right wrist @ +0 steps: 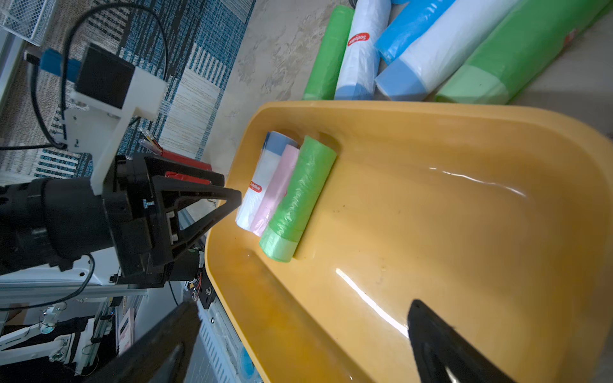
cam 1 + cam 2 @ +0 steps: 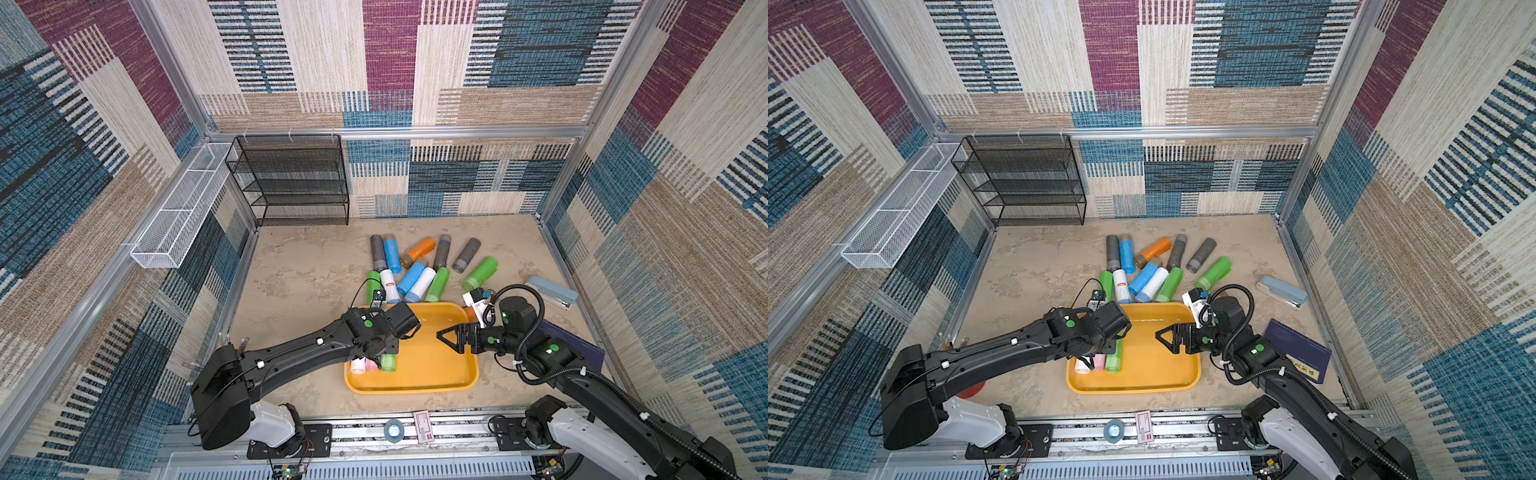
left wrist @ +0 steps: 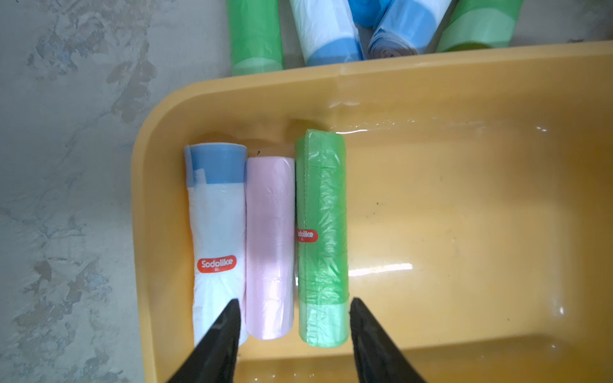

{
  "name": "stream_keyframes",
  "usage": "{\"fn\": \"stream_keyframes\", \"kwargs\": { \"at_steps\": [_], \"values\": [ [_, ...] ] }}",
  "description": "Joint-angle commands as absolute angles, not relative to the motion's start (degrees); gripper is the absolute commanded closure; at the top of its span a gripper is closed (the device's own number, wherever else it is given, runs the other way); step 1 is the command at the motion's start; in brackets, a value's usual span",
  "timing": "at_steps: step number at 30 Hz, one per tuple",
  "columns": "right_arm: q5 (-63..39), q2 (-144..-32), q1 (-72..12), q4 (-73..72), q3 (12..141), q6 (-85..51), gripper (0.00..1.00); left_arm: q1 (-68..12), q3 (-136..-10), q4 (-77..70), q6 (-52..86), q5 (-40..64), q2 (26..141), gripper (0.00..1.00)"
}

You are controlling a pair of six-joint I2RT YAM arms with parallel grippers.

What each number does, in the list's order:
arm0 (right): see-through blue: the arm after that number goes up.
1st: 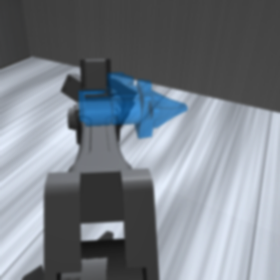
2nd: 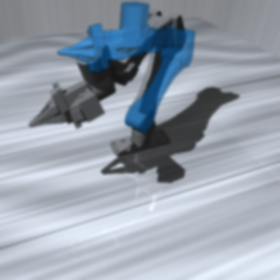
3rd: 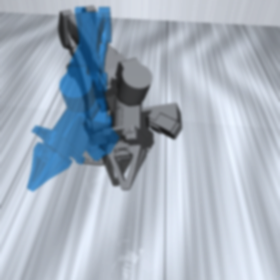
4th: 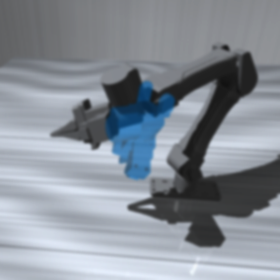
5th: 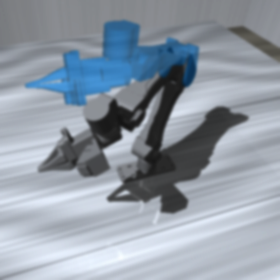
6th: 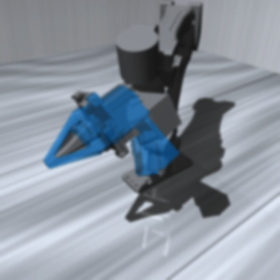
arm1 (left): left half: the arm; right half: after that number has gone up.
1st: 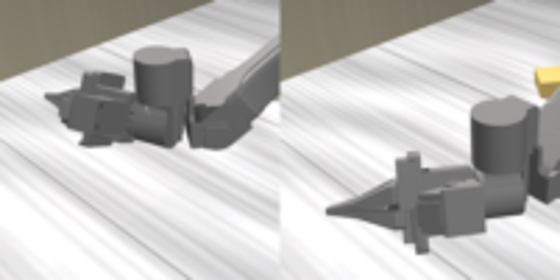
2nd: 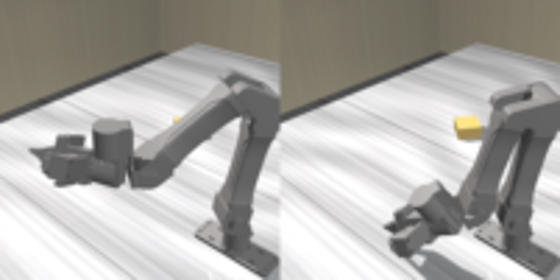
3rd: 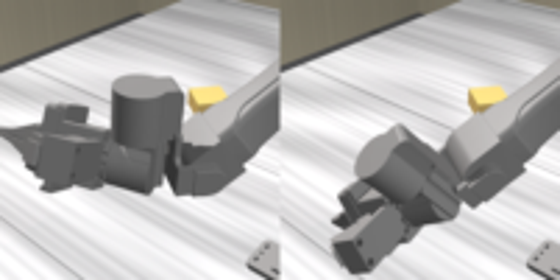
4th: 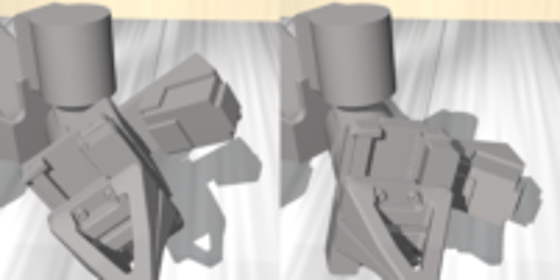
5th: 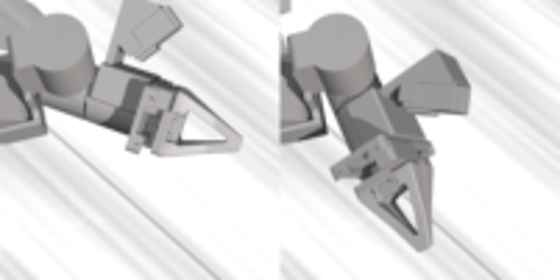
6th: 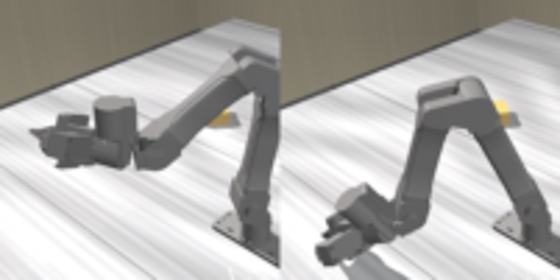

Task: Put the roll of trash bags into the storage box
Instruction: Place the roll of trash bags in the storage box, then pick up the roll of trash bags from the center of the board.

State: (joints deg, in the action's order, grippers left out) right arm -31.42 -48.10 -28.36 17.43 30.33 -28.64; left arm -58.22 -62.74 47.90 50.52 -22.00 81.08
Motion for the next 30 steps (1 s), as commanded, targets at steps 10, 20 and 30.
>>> {"fn": "stream_keyframes", "kwargs": {
  "at_steps": [10, 20, 30],
  "values": [
    [-31.1, -51.0, -28.4, 14.0, 32.8, -28.4, 0.01, -47.9, -67.3, 41.9, 38.9, -12.2, 81.2, 0.42],
    [-30.8, -55.2, -28.3, 13.7, 34.3, -26.2, 0.01, -38.6, -80.1, 40.1, 35.2, -6.7, 98.3, 0.42],
    [-30.9, -60.4, -27.9, 12.9, 36.6, -24.3, 0.01, -35.5, -92.6, 44.3, 32.1, -9.0, 113.2, 0.42]
  ]
}}
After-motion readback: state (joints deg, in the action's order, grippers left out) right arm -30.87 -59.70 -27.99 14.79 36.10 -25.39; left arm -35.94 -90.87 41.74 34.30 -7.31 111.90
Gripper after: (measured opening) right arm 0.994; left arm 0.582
